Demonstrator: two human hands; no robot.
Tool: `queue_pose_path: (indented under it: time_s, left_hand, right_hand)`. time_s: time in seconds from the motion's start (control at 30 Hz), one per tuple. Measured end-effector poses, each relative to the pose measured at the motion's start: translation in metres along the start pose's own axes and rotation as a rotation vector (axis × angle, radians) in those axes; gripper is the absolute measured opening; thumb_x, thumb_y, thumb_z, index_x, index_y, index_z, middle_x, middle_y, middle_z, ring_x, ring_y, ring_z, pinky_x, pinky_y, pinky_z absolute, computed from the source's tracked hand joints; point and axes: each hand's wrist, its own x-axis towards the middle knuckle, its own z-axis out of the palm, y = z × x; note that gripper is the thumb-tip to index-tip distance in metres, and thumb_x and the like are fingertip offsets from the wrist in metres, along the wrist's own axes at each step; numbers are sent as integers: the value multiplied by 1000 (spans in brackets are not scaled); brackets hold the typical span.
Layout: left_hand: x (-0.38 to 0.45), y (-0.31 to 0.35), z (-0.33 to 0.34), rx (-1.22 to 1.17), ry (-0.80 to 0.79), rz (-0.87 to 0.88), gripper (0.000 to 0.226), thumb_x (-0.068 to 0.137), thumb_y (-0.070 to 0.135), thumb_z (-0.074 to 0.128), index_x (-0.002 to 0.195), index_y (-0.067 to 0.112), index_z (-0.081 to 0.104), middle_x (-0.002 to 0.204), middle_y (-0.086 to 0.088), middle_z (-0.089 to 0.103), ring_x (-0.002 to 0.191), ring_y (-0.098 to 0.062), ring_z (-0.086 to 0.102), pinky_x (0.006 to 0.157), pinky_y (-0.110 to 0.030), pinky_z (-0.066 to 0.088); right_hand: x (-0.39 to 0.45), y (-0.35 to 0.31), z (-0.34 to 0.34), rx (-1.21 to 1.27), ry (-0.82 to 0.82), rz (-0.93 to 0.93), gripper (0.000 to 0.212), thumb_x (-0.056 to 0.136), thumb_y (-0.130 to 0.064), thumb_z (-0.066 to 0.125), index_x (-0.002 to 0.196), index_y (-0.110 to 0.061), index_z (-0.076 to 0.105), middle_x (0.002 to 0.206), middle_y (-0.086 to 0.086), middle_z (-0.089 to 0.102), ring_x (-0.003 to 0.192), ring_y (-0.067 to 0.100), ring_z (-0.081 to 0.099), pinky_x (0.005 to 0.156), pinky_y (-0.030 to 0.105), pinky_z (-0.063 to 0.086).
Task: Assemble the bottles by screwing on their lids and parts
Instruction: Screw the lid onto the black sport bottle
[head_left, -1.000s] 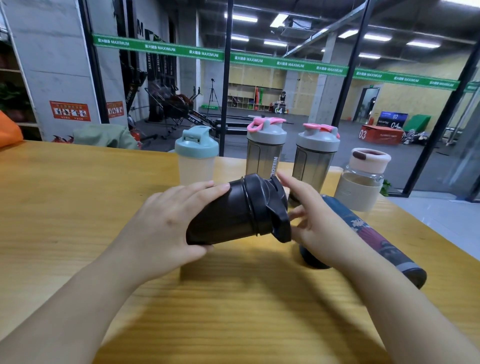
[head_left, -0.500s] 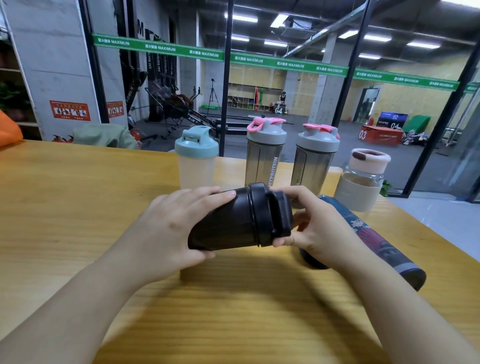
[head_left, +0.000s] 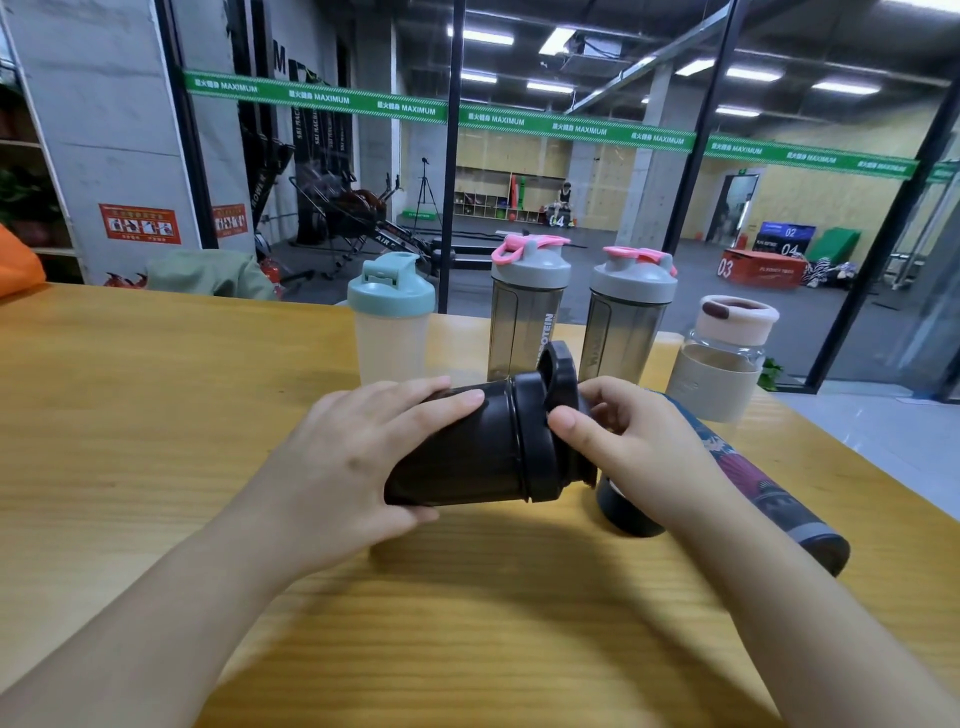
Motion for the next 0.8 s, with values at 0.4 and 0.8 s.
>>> queue_pose_path:
  time_s: [0.4, 0.8]
  left_hand:
    - [4, 4, -3, 60, 37, 60, 103, 54, 30, 90, 141, 33, 34, 141, 3, 47, 123, -19, 47, 91, -44, 43]
    - [-1, 4, -5, -161, -35, -95, 93, 59, 57, 63, 143, 47, 24, 130, 34, 44, 109, -1, 49, 88, -21, 40]
  right_hand:
    - [-3, -10, 4, 26, 33, 90, 59, 67, -75, 37, 79, -25, 66, 61, -16, 64, 58, -3, 59, 54, 14, 39]
    - [-9, -6, 18, 321, -152, -34, 85, 62, -50, 74, 136, -48, 33, 130, -26, 48, 113, -12, 51, 84, 8, 45]
